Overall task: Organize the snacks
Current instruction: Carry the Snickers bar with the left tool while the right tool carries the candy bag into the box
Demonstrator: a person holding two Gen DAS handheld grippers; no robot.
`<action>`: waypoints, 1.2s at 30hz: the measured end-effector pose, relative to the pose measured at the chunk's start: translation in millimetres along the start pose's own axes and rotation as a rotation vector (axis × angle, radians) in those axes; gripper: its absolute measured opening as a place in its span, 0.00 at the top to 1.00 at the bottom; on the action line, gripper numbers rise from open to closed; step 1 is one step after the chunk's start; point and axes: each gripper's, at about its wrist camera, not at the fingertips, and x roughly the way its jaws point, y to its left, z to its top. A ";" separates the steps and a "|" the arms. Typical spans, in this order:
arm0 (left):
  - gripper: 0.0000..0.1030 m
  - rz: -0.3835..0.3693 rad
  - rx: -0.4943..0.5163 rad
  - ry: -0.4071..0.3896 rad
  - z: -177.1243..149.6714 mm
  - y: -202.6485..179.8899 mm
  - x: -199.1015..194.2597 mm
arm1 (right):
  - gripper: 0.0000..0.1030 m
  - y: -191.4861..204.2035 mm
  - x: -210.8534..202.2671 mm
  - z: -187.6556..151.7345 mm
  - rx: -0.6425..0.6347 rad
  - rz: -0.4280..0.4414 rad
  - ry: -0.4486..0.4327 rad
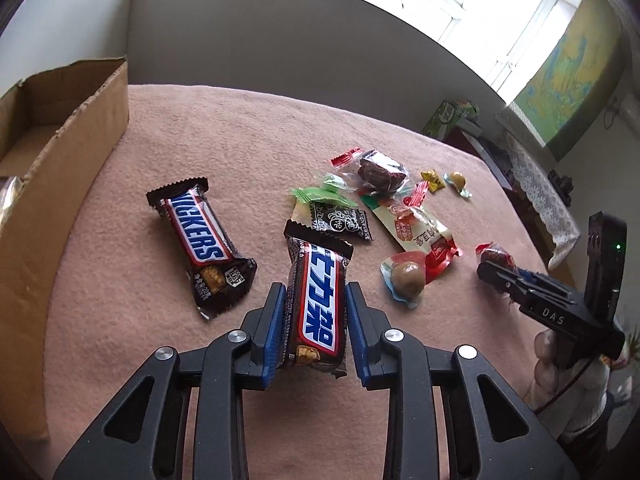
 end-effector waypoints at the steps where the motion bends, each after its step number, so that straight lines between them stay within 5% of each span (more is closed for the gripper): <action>1: 0.73 -0.012 -0.018 -0.010 -1.2 1.6 -3.8 | 0.59 2.5 -3.1 1.2 0.002 0.008 -0.008; 12: 0.73 0.014 -0.035 -0.140 8.7 7.0 -55.5 | 0.59 81.3 -27.7 36.2 -0.124 0.159 -0.096; 21: 0.73 0.136 -0.085 -0.289 24.5 47.6 -105.3 | 0.59 184.7 -19.1 81.7 -0.277 0.313 -0.137; 29: 0.73 0.244 -0.163 -0.359 35.8 96.5 -130.3 | 0.59 273.4 21.1 111.1 -0.328 0.451 -0.070; 36: 0.73 0.303 -0.220 -0.362 35.4 128.6 -134.7 | 0.59 318.8 61.3 111.2 -0.367 0.458 -0.005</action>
